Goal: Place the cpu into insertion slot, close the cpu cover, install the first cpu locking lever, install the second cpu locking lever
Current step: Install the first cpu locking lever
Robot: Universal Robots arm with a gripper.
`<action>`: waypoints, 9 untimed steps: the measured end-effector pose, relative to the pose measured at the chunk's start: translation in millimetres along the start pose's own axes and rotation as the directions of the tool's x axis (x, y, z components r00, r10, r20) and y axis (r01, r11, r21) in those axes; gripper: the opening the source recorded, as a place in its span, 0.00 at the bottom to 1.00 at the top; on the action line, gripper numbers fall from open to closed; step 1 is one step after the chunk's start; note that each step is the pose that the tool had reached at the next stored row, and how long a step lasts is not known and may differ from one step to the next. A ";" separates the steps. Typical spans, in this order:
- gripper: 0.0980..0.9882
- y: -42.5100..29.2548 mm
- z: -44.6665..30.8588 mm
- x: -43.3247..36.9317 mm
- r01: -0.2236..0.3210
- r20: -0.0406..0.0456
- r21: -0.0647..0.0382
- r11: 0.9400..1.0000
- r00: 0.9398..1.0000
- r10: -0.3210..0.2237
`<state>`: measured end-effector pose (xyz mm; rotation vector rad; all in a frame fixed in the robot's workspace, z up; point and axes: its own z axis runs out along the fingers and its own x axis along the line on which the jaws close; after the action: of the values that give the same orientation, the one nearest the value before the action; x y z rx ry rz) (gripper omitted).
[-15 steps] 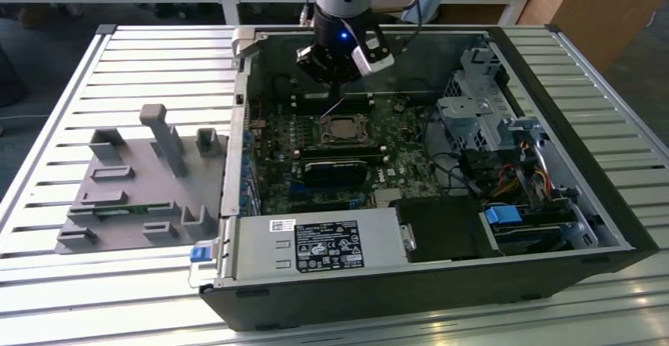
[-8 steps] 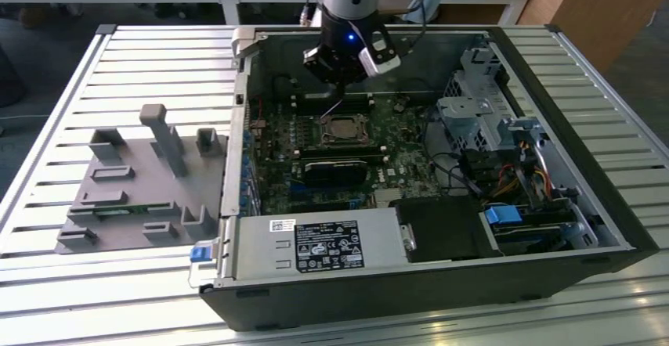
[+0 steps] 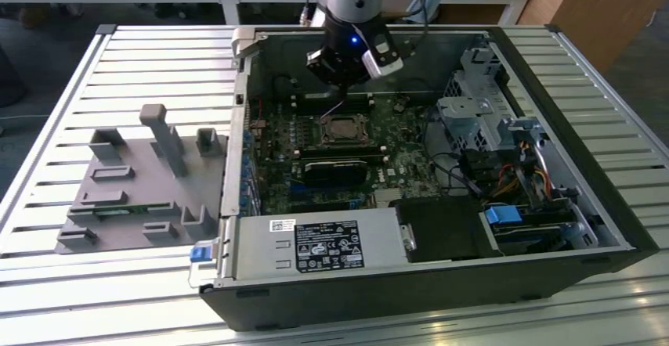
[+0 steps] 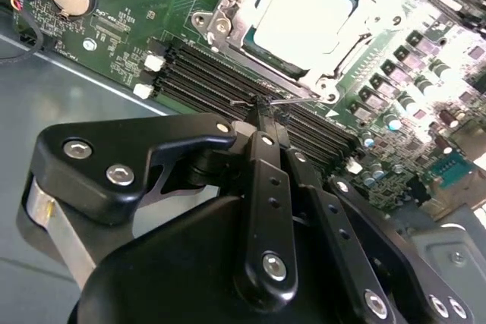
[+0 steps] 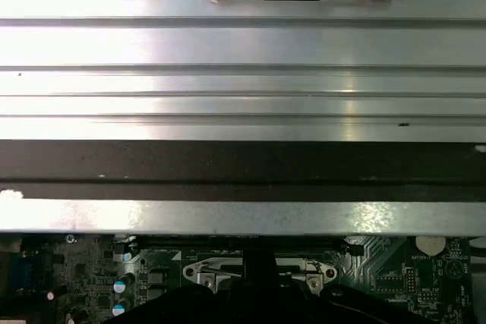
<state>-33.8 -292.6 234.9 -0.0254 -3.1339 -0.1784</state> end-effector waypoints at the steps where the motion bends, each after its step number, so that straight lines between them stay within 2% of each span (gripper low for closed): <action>1: 0.01 0.2 0.9 -0.9 0.000 0.000 0.000 1.000 1.000 0.000; 9: 0.01 -0.4 10.1 -7.6 0.000 0.000 0.000 1.000 1.000 0.000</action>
<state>-26.2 -291.9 224.8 -0.0255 -3.1339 -0.1784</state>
